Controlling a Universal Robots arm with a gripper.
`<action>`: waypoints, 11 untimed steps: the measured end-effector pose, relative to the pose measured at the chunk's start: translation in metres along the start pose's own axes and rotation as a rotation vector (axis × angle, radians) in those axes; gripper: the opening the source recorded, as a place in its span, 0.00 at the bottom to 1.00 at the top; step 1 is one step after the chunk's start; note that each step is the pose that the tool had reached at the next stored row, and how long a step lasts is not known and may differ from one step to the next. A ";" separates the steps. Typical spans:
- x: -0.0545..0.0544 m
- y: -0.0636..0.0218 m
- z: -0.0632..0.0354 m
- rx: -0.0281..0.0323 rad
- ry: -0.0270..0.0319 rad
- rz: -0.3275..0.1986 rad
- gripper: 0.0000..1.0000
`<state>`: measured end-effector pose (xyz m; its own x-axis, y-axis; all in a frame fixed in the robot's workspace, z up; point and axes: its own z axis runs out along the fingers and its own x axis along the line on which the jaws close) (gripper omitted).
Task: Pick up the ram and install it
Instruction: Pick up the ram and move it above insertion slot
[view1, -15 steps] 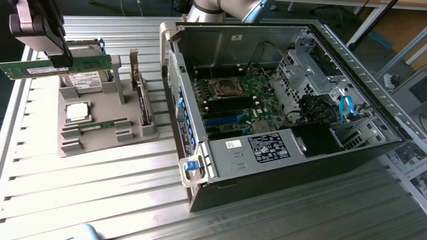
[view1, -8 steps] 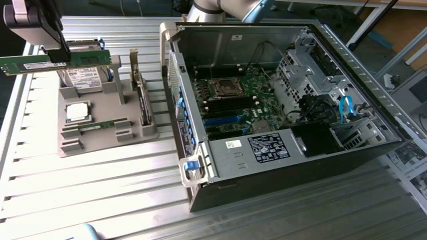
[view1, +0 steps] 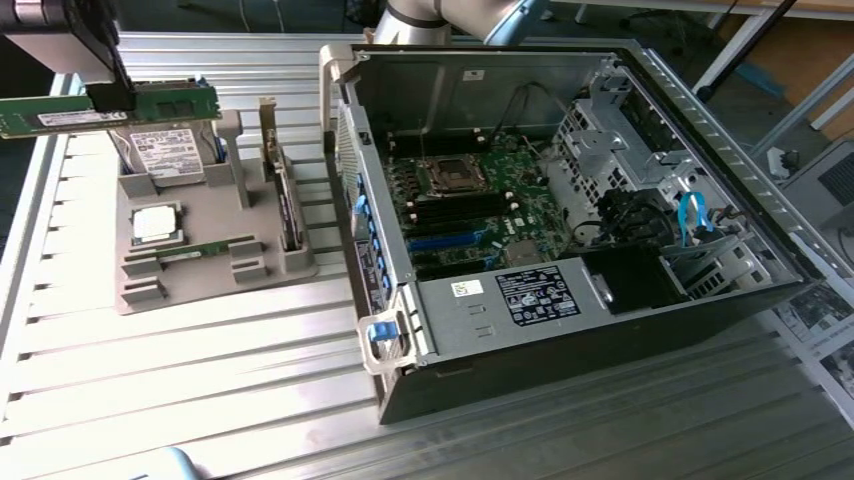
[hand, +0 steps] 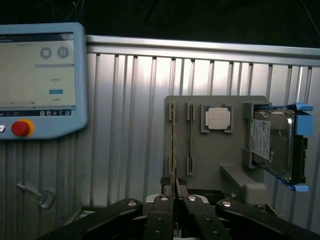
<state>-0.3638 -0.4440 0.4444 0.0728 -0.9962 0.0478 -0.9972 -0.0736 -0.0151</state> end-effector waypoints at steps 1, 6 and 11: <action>0.000 0.0000 -0.0013 0.0000 0.0001 0.000 0.13; 0.000 -0.0001 -0.0078 0.0000 0.0001 0.000 0.13; 0.001 -0.0002 -0.0140 0.0001 0.0000 0.000 0.13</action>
<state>-0.3638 -0.4440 0.4584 0.0728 -0.9962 0.0478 -0.9972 -0.0736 -0.0152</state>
